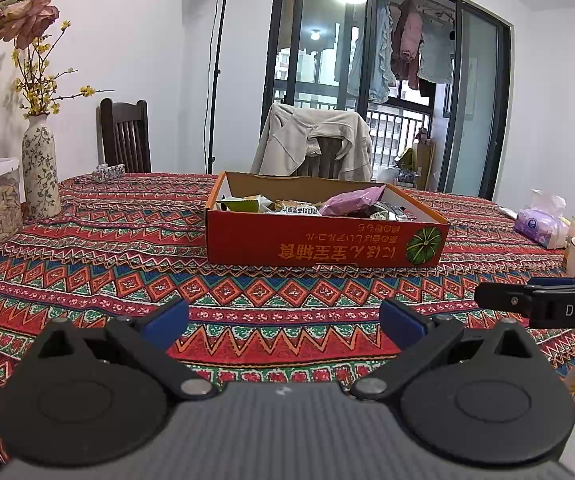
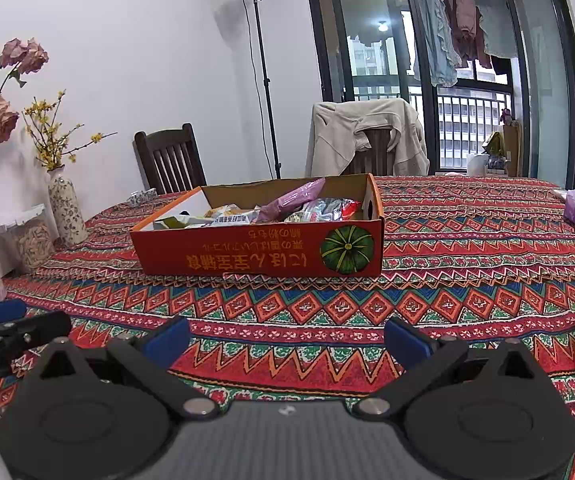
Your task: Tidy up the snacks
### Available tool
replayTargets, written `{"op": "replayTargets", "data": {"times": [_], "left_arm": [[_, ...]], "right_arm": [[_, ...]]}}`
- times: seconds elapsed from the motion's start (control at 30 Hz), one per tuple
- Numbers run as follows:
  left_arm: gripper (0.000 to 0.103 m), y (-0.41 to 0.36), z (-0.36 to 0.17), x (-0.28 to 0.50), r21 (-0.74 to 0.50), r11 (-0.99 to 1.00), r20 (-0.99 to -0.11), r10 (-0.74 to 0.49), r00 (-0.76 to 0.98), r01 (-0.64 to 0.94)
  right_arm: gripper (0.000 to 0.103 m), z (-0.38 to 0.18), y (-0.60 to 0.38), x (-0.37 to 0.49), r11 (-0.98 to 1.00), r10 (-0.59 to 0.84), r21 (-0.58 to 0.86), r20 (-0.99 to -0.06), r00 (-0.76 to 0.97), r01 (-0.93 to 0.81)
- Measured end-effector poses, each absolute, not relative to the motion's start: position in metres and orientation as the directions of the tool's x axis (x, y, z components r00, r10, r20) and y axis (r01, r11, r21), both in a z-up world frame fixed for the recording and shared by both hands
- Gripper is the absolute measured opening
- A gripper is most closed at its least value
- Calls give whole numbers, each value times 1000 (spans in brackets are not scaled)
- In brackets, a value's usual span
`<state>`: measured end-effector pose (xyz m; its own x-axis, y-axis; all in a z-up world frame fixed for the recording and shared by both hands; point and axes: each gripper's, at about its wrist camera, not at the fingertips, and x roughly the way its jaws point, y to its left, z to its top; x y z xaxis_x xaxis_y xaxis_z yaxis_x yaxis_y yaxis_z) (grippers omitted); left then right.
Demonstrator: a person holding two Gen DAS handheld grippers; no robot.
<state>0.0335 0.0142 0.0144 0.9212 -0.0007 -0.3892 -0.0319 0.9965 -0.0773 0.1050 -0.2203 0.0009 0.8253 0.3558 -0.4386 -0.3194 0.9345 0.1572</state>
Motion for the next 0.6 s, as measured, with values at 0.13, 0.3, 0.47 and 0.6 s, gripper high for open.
{"op": "replayTargets", "data": {"times": [0.13,0.3,0.47,0.6], "left_arm": [[103,14,14,34,-76,997,-389,-3,921,-29],[103,14,14,34,-77,997,-388,-4,921,-28],[103,14,14,34,-77,997,-390,-4,921,-28],[103,13,12,35,-76,997,-392,-5,920,-27]], "right_arm": [[103,0,-219,106,935,355,157,-440,825,-319],[103,-1,-219,106,935,355,156,-442,824,-319],[103,-3,-220,107,936,353,157,-444,824,-316],[103,-3,-220,107,935,353,157,-445,823,-317]]}}
